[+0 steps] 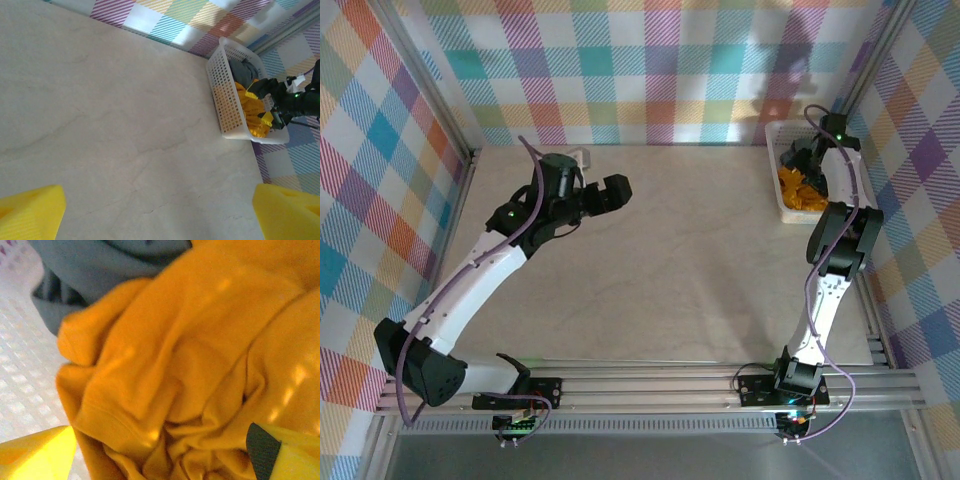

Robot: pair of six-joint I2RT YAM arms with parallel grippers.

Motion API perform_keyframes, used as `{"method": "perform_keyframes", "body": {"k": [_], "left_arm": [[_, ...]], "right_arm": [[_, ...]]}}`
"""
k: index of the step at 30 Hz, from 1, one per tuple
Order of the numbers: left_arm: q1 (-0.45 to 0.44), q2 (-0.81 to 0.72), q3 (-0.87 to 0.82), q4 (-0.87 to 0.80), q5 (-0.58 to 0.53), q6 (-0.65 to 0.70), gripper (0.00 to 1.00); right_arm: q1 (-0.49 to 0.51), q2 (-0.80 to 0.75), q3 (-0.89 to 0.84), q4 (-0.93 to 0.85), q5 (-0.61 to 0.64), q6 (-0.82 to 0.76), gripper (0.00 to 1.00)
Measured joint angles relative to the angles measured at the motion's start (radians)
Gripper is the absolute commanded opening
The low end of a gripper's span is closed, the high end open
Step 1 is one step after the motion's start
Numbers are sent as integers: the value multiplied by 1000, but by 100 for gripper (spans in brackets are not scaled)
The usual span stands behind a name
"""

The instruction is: Fold and stack the t-shirts

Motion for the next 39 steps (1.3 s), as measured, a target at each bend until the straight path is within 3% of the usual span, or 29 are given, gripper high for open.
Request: {"method": "perform_keyframes", "body": {"k": [6, 8, 11, 14, 17, 23, 27, 34, 39], "left_arm": [[-4, 0, -19, -17, 0, -8, 93], [-4, 0, -21, -18, 0, -11, 92], [-4, 0, -21, -17, 0, -14, 91], [-4, 0, -21, -18, -1, -14, 88], [-4, 0, -21, -24, -6, -8, 88], [-5, -7, -29, -35, -26, 4, 88], [-5, -18, -32, -37, -31, 4, 87], [-5, -31, -32, -36, -41, -13, 87], [-5, -55, -32, -40, -70, -40, 88]], "right_arm": [[-34, 96, 90, -23, -19, 42, 82], [-42, 126, 90, -34, -27, 50, 76], [-45, 150, 90, -39, -43, 60, 55], [-49, 150, 90, -33, -73, 70, 17], [-51, 135, 56, 6, -107, 77, 0], [-42, -182, -396, 275, -147, 120, 0], [-10, -446, -592, 426, -152, 158, 0], [54, -724, -665, 576, -174, 184, 0], [119, -813, -557, 554, -195, 169, 0]]}}
